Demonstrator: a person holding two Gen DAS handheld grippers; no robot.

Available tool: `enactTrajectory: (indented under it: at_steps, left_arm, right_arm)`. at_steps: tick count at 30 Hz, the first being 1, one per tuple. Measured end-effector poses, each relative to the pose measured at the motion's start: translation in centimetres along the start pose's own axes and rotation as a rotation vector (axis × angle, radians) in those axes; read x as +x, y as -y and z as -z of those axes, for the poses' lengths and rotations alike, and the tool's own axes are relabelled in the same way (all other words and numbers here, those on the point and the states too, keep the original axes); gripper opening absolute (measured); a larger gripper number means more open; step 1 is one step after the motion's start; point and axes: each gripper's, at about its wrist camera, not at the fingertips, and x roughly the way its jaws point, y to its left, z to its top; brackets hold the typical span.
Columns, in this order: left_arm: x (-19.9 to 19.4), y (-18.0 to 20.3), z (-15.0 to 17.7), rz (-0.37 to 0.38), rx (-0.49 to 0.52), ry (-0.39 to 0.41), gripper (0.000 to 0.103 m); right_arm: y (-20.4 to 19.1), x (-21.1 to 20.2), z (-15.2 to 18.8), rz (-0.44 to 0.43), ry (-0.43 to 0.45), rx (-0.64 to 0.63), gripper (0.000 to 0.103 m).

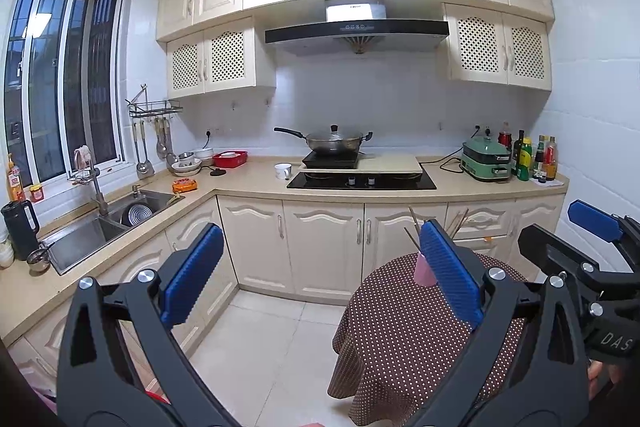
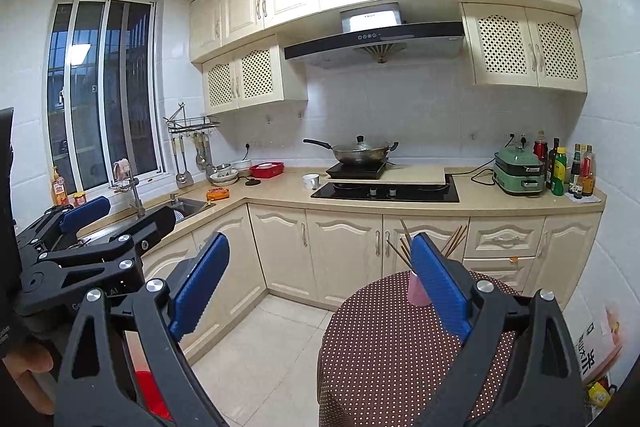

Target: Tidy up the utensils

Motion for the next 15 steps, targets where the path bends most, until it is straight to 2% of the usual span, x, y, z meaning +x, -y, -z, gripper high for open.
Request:
enactTrajectory:
  at_steps: [15]
  left_arm:
    - [0.54, 0.02, -0.34, 0.0, -0.003, -0.002, 0.097]
  right_arm:
    - [-0.1, 0.56, -0.22, 0.002, -0.007, -0.002, 0.09]
